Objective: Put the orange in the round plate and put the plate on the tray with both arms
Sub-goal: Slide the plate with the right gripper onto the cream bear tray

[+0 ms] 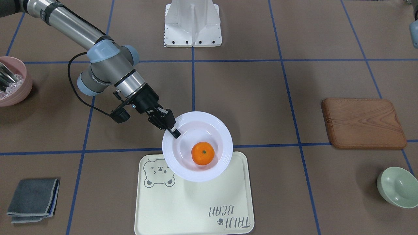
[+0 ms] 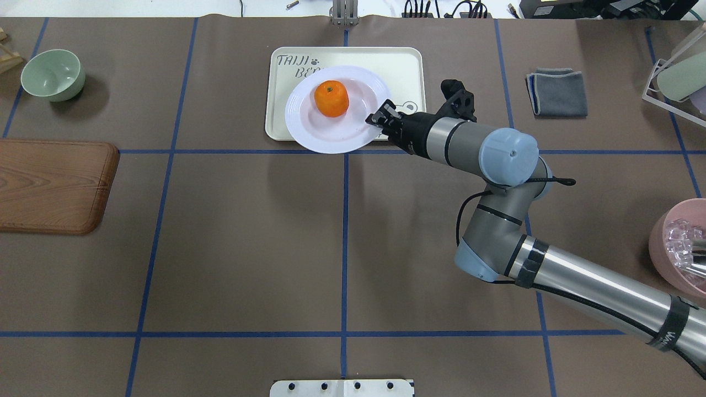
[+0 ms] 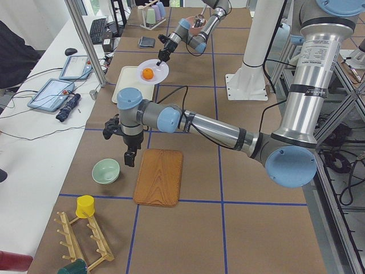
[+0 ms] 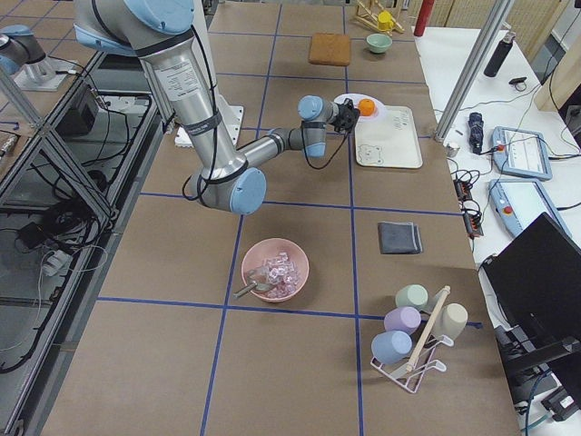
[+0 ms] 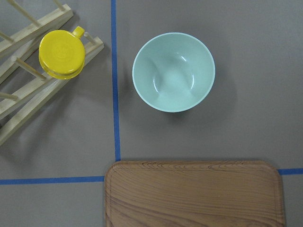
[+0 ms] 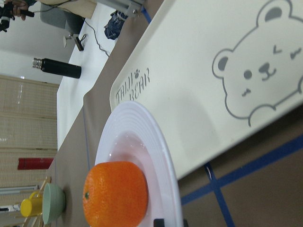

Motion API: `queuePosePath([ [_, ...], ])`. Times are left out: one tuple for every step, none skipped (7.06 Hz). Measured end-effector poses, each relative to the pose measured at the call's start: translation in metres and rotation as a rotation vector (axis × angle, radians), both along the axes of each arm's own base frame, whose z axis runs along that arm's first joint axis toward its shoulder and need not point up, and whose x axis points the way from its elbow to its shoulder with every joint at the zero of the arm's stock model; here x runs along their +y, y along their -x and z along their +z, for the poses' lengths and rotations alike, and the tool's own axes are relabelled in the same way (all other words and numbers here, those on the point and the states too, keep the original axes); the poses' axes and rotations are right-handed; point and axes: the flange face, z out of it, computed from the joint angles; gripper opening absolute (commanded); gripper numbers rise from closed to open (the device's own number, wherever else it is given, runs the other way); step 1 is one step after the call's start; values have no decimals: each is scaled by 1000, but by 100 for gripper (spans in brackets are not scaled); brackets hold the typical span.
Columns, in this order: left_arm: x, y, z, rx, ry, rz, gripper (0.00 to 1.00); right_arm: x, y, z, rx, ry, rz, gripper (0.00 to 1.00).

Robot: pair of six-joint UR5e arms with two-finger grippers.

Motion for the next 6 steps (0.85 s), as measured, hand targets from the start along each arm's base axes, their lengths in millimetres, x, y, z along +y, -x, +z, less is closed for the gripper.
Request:
queuePosePath([
  [9, 2, 11, 6, 4, 21, 99, -27, 4, -2, 31, 31, 25, 0],
  [12, 4, 15, 15, 9, 25, 99, -49, 11, -1, 55, 59, 43, 0],
  [14, 4, 17, 20, 12, 25, 99, -62, 19, 5, 79, 84, 51, 0],
  [14, 5, 17, 21, 14, 25, 99, -70, 28, 13, 101, 106, 46, 0],
  [14, 5, 18, 21, 15, 24, 99, -74, 36, 21, 120, 124, 31, 0],
  [13, 5, 18, 21, 16, 24, 99, -74, 43, 27, 133, 136, 18, 63],
])
